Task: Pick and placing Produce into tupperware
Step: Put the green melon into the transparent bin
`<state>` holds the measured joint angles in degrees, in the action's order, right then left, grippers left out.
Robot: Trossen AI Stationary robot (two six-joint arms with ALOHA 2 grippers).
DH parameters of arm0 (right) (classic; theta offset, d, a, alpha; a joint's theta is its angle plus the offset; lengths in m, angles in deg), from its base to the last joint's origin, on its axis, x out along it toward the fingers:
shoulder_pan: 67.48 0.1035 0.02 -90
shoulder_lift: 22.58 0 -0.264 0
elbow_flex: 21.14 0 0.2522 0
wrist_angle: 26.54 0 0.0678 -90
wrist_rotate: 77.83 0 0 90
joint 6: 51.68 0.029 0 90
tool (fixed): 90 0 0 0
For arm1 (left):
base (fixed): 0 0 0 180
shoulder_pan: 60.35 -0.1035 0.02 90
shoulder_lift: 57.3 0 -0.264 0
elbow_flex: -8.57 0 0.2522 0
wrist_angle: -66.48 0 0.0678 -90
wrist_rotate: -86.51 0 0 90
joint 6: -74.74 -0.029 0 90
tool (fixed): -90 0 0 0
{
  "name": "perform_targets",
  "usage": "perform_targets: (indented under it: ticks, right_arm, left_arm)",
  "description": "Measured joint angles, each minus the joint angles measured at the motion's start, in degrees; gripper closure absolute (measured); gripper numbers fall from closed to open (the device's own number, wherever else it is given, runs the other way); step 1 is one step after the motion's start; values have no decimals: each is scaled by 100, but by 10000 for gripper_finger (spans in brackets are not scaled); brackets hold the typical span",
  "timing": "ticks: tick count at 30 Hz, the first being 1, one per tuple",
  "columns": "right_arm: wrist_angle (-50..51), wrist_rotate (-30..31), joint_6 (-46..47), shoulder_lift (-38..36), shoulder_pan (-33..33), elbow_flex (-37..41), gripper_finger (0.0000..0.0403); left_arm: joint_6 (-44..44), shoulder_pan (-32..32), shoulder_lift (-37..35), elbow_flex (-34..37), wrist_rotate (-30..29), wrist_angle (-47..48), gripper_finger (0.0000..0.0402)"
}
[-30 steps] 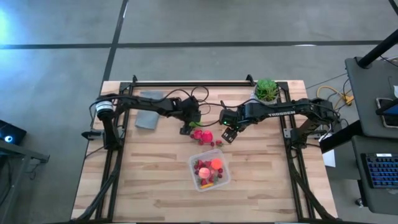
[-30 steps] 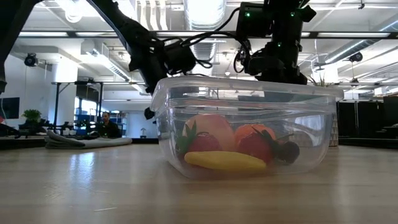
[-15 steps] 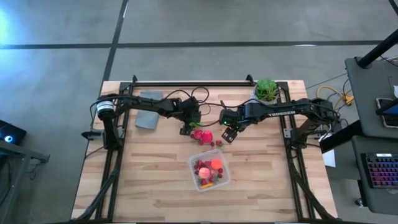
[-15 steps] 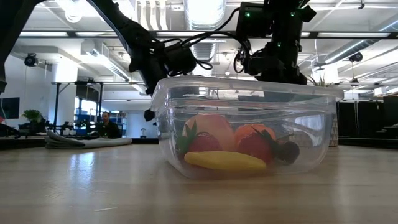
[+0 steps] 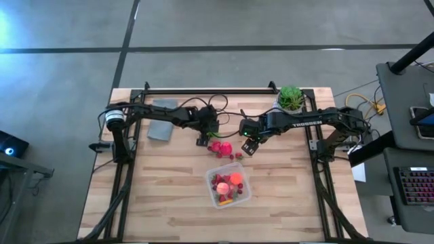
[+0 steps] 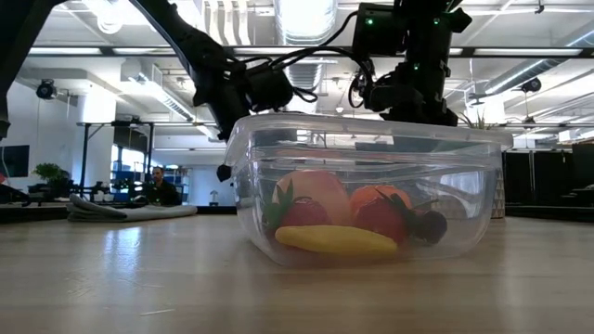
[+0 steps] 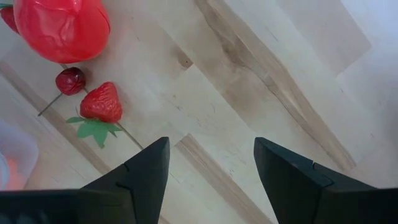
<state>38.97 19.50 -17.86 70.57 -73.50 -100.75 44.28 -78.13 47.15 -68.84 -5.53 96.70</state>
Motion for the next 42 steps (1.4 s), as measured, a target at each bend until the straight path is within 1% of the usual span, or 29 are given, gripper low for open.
perform_targets:
  ticks: [5,13,18,21,23,25,29,31,33,35,38,42]
  right_arm:
    - [0,-12,16,-6,13,0,177]
    - [-29,97,338,-389,207,-13,177]
    - [69,483,935,-755,477,-15,177]
    - [291,768,1375,-1003,692,-13,177]
    - [454,1090,1612,-1181,866,-13,177]
    - [566,1439,1809,-1402,1052,-13,177]
    - [734,2014,2114,-1866,1343,-13,177]
    - [832,2195,2171,-2055,1452,-13,177]
    - [851,2258,2170,-2219,1535,-13,177]
    - [860,2271,2189,-2366,1602,-13,177]
    - [951,2271,2330,-2505,1716,-13,177]
    - [1024,2269,2297,-2568,1864,-12,177]
  left_arm:
    - [30,16,-258,-5,-7,22,155]
    - [1313,226,-971,6,-2,180,155]
    - [1812,651,-1483,30,50,207,156]
    - [1824,1028,-1704,47,239,214,156]
    - [1901,1342,-1800,50,305,213,156]
    - [2248,1644,-1884,58,312,246,156]
    - [3126,2173,-1888,64,271,192,156]
    - [3664,2387,-1772,58,142,-6,156]
    - [4292,2560,-1636,56,94,-107,156]
    - [4744,2699,-1461,51,83,-475,156]
    - [5463,2861,-1212,50,83,-621,156]
    - [6302,3036,-862,1,79,-501,156]
